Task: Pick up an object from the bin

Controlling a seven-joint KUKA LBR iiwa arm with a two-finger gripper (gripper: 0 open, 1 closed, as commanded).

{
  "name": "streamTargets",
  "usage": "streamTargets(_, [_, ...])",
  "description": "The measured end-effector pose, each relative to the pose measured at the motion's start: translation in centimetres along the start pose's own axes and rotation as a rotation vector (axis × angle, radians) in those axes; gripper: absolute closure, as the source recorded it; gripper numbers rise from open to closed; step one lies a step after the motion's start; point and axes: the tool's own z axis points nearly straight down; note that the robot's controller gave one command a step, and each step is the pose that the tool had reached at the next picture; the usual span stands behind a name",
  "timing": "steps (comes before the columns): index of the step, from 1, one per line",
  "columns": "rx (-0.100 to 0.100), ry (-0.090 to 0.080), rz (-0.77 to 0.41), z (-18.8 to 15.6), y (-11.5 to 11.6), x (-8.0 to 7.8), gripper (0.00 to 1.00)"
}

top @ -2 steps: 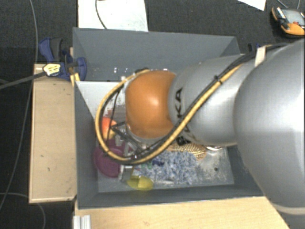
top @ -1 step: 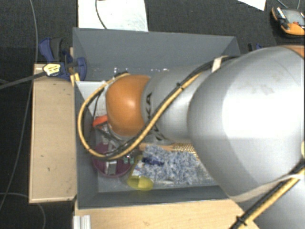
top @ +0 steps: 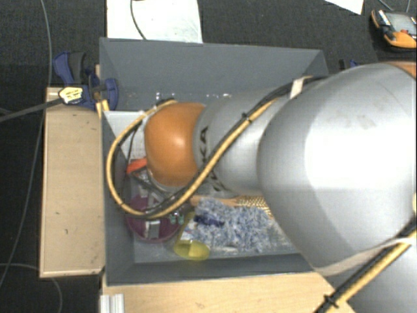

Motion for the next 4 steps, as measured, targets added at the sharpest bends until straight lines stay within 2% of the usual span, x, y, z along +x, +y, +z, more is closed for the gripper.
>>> streamTargets(1, [-0.003,-0.002,-0.167,-0.2,-0.8,-3.1,0.0])
streamTargets(2, [0.0,0.008,-0.146,-2.7,-1.1,-2.0,0.0])
streamTargets(3, [-0.003,0.004,-0.631,-9.2,-6.7,3.4,1.0])
streamTargets(4, [-0.003,0.004,-0.63,-9.2,-6.7,3.4,1.0])
